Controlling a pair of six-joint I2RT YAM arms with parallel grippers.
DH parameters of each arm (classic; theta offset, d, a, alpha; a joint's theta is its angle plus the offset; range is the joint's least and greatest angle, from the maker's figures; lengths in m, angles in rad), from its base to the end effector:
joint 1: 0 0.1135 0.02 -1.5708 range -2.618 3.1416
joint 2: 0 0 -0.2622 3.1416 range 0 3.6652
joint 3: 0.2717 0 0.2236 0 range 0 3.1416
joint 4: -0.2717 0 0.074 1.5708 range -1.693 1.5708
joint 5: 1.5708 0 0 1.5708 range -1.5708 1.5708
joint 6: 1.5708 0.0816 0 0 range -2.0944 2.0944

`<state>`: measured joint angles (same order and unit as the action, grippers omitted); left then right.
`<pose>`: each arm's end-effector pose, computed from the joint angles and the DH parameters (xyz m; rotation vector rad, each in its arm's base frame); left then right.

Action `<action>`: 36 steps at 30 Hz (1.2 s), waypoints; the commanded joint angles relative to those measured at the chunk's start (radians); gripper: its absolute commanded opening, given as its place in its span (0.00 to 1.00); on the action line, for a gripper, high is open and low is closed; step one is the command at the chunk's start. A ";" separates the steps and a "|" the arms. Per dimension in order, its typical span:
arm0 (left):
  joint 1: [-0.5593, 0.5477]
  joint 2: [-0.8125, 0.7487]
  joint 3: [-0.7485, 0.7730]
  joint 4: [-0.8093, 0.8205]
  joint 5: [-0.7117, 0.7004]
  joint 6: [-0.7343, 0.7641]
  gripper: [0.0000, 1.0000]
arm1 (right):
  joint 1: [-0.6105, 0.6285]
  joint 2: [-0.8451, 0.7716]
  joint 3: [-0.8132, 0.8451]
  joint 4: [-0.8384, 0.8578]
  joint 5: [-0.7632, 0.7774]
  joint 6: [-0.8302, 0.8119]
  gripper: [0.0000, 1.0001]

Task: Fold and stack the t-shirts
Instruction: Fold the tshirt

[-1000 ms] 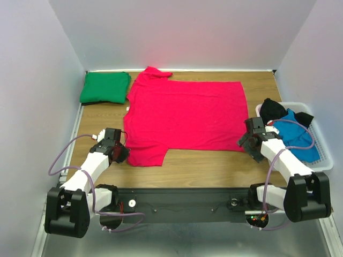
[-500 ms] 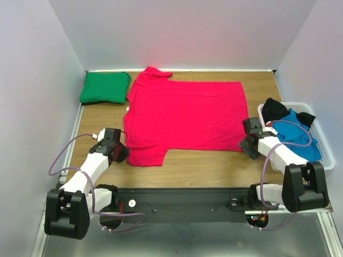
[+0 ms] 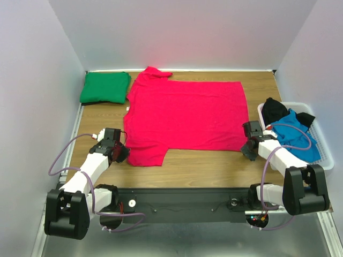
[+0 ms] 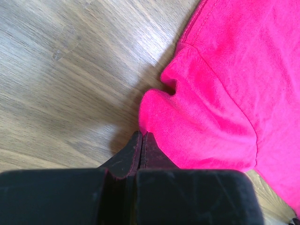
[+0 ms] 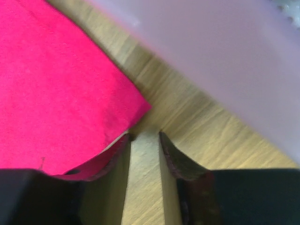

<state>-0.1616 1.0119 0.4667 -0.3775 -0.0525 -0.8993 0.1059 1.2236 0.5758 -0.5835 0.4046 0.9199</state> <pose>0.1883 -0.0264 0.1514 -0.9336 2.3534 -0.3729 0.1907 -0.0120 0.1374 1.1306 2.3882 -0.2498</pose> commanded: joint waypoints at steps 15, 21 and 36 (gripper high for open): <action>0.005 -0.036 -0.003 -0.001 -0.004 0.003 0.00 | -0.011 -0.023 0.055 0.019 0.091 0.011 0.54; 0.004 -0.033 0.001 -0.003 -0.006 0.005 0.00 | -0.018 0.117 0.075 0.053 0.111 0.010 0.55; 0.005 -0.036 0.020 -0.018 -0.012 0.005 0.00 | -0.025 0.128 -0.002 0.148 0.020 -0.009 0.30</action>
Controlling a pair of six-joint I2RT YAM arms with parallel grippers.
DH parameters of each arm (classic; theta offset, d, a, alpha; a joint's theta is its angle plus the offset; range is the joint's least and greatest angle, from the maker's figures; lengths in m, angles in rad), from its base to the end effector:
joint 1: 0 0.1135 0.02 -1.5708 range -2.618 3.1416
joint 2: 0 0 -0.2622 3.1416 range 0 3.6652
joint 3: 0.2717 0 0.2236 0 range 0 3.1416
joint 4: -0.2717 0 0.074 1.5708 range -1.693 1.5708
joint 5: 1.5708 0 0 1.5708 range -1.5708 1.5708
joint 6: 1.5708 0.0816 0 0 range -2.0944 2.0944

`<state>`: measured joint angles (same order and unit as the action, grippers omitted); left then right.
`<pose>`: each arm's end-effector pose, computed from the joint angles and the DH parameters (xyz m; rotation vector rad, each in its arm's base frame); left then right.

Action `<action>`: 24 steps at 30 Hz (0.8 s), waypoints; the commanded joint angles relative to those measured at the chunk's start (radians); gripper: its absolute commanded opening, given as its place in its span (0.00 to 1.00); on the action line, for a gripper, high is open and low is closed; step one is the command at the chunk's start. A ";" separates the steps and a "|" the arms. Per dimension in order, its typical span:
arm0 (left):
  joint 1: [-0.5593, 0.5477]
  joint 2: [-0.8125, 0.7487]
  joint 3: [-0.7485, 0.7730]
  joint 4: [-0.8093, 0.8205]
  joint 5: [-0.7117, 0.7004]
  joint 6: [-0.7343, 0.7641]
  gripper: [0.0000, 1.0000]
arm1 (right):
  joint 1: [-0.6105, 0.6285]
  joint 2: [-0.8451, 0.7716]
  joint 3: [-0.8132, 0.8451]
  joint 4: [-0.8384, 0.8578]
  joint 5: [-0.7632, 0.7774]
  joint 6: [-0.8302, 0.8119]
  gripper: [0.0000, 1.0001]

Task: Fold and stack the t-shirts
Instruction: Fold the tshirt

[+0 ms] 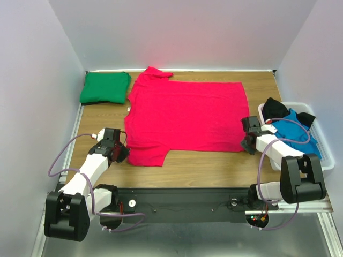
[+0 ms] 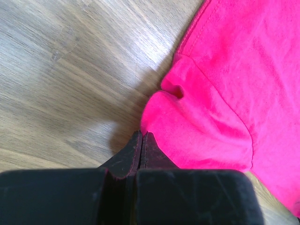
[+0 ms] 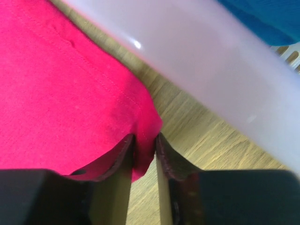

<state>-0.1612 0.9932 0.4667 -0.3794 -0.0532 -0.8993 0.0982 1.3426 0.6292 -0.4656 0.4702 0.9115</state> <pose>0.1874 -0.0261 0.1544 -0.9290 2.3379 -0.3815 0.2214 -0.0153 0.1377 1.1255 2.3054 -0.2913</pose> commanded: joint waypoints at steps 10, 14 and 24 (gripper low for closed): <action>0.005 -0.154 0.070 -0.136 0.000 -0.021 0.00 | -0.017 -0.197 -0.074 -0.030 -0.154 -0.060 0.25; 0.003 -0.249 0.072 -0.153 0.007 -0.039 0.00 | -0.015 -0.232 -0.059 -0.071 -0.173 -0.092 0.22; 0.003 -0.141 0.147 -0.056 0.093 -0.020 0.00 | -0.015 -0.235 0.052 -0.102 -0.162 -0.118 0.12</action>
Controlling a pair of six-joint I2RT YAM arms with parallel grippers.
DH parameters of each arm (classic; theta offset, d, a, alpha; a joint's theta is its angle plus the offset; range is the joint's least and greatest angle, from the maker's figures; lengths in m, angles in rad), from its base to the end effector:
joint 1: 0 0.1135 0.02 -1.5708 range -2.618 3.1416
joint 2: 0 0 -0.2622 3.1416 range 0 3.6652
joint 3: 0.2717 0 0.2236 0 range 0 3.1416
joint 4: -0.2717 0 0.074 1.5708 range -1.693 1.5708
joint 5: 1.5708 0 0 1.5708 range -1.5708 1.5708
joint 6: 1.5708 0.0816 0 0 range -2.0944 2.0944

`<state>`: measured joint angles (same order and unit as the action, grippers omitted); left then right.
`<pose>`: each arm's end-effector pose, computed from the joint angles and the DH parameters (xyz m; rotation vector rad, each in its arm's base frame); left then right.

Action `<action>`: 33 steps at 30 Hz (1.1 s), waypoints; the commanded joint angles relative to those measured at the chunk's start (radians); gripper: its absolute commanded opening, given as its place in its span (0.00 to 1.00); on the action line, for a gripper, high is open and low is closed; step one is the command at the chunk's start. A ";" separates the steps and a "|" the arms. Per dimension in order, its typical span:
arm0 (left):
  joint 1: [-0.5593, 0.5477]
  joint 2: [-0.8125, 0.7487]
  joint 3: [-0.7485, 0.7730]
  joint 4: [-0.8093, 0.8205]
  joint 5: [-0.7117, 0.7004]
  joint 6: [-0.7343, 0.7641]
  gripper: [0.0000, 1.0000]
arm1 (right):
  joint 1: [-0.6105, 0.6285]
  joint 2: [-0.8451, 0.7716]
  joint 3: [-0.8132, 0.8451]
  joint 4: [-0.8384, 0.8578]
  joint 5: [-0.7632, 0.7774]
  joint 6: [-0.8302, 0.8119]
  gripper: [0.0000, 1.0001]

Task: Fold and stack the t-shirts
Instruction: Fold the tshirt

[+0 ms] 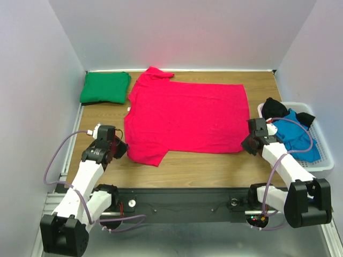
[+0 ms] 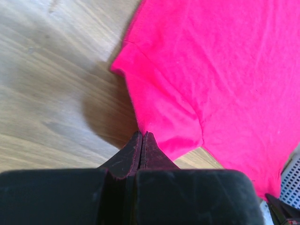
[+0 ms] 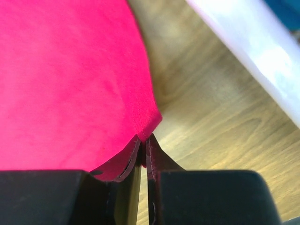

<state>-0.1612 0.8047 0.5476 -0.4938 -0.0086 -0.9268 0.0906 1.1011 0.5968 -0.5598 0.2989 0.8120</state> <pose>0.1734 -0.0275 0.1995 -0.8944 2.2094 -0.5273 0.1940 -0.0065 0.1629 0.9965 2.3592 -0.0578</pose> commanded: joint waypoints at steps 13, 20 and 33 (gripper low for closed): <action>0.005 0.339 0.328 0.164 0.073 0.026 0.00 | -0.008 0.213 0.326 -0.009 0.040 -0.039 0.11; 0.005 0.551 0.517 0.184 0.064 0.043 0.00 | -0.028 0.322 0.454 -0.008 0.068 -0.059 0.08; 0.017 0.797 0.749 0.140 0.016 0.062 0.00 | -0.083 0.509 0.603 -0.006 0.086 -0.112 0.05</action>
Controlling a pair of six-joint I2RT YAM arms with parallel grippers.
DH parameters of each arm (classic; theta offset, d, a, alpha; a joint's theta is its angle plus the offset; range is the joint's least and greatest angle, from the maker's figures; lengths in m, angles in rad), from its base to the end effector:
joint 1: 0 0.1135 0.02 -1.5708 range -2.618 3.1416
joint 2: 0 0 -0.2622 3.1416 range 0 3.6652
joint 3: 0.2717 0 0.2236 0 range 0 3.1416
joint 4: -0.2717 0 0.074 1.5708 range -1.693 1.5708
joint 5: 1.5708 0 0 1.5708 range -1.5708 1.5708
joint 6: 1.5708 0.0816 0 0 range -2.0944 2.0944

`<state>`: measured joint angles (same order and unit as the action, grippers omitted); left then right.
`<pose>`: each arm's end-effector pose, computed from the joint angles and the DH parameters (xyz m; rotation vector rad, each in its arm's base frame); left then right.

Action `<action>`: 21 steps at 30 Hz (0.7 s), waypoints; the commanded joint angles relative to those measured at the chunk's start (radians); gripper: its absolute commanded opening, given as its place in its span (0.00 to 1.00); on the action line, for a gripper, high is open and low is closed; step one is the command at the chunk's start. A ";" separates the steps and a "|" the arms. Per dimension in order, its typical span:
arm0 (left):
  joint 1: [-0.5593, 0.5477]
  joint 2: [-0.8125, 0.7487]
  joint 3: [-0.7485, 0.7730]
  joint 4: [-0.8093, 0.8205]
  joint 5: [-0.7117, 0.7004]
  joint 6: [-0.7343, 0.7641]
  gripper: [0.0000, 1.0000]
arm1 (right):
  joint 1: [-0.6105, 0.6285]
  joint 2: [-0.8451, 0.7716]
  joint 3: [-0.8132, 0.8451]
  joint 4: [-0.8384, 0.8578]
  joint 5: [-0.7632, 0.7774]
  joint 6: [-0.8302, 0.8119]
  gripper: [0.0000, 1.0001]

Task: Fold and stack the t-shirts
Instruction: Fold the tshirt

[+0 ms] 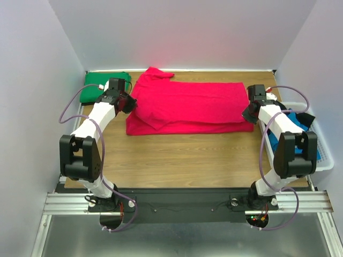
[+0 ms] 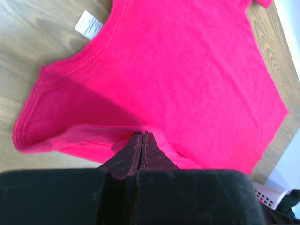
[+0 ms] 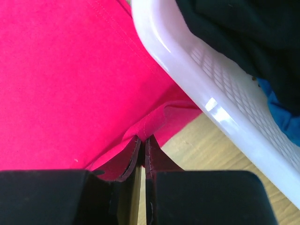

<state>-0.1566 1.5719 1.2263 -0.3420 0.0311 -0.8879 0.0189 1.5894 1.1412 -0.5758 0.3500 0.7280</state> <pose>0.3586 -0.0592 0.2605 -0.8159 2.1789 -0.5800 0.3238 -0.0219 0.2077 0.9865 2.3070 -0.1562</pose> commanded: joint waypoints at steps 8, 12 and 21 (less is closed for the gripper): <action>0.037 0.077 0.116 -0.005 -0.083 0.020 0.00 | -0.014 0.106 0.109 0.013 0.035 -0.045 0.03; 0.042 0.124 0.166 -0.005 -0.070 0.049 0.00 | -0.014 0.126 0.137 0.014 0.038 -0.048 0.03; 0.042 0.204 0.225 0.014 -0.074 0.040 0.00 | -0.014 0.179 0.189 0.019 0.041 -0.052 0.03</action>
<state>-0.1226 1.7737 1.4014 -0.3405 -0.0143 -0.8600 0.0135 1.7470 1.2755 -0.5747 0.3595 0.6872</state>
